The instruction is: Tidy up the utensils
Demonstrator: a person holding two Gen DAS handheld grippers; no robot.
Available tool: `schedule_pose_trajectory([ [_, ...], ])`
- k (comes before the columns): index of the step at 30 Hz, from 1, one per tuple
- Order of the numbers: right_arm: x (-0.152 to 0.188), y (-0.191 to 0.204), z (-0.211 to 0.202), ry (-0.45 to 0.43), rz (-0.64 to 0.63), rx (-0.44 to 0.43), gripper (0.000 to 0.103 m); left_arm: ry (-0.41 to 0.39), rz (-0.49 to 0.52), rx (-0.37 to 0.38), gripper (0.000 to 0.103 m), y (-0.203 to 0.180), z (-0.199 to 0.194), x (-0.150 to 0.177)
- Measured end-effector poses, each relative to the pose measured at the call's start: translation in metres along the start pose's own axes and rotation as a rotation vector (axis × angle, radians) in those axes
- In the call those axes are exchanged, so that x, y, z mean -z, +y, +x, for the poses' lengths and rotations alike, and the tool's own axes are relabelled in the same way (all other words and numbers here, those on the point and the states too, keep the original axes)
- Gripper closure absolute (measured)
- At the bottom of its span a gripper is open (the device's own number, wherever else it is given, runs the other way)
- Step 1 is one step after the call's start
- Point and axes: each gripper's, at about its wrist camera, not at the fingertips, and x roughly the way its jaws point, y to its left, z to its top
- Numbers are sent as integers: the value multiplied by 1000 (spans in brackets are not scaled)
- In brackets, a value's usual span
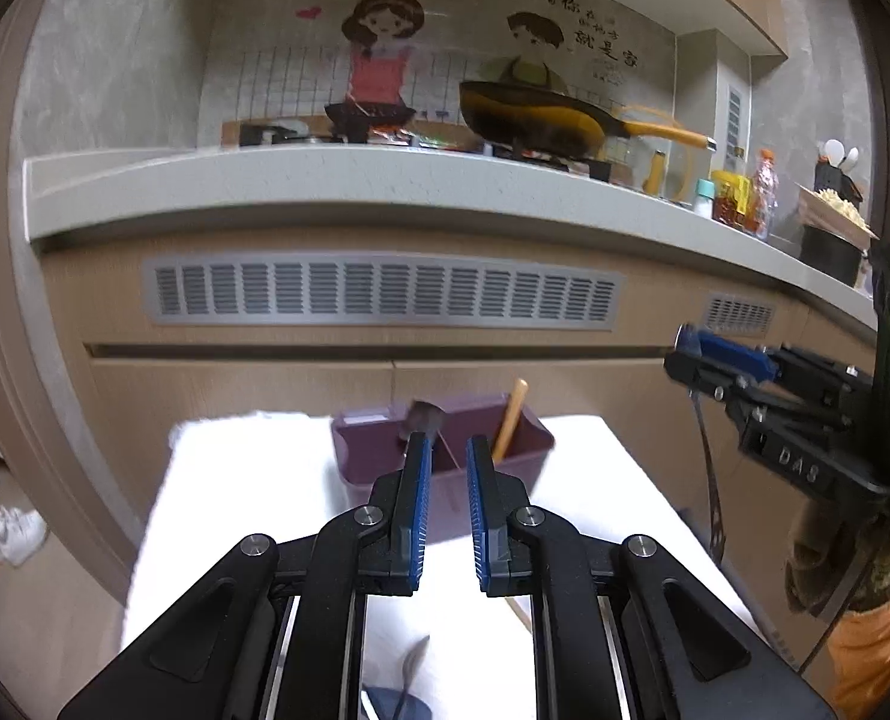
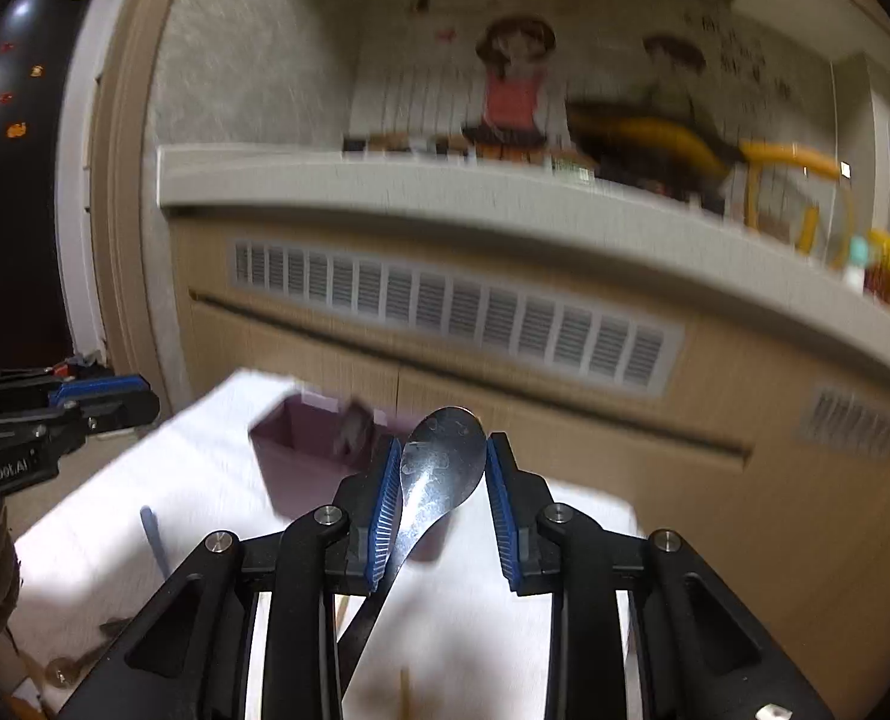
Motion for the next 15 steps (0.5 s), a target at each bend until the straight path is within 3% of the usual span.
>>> schedule_pose_trajectory([
  [4, -8, -4, 8, 0, 5, -21, 76, 174, 63, 92, 88, -1, 23, 15],
  [10, 31, 5, 19, 116, -9, -77, 76, 508, 184, 29, 79, 1, 84, 82],
  [12, 47, 6, 23, 160, -9, -90, 76, 588, 177, -3, 79, 10, 98, 100],
  [15, 67, 6, 30, 212, 1, -111, 76, 643, 165, -13, 79, 19, 109, 112],
])
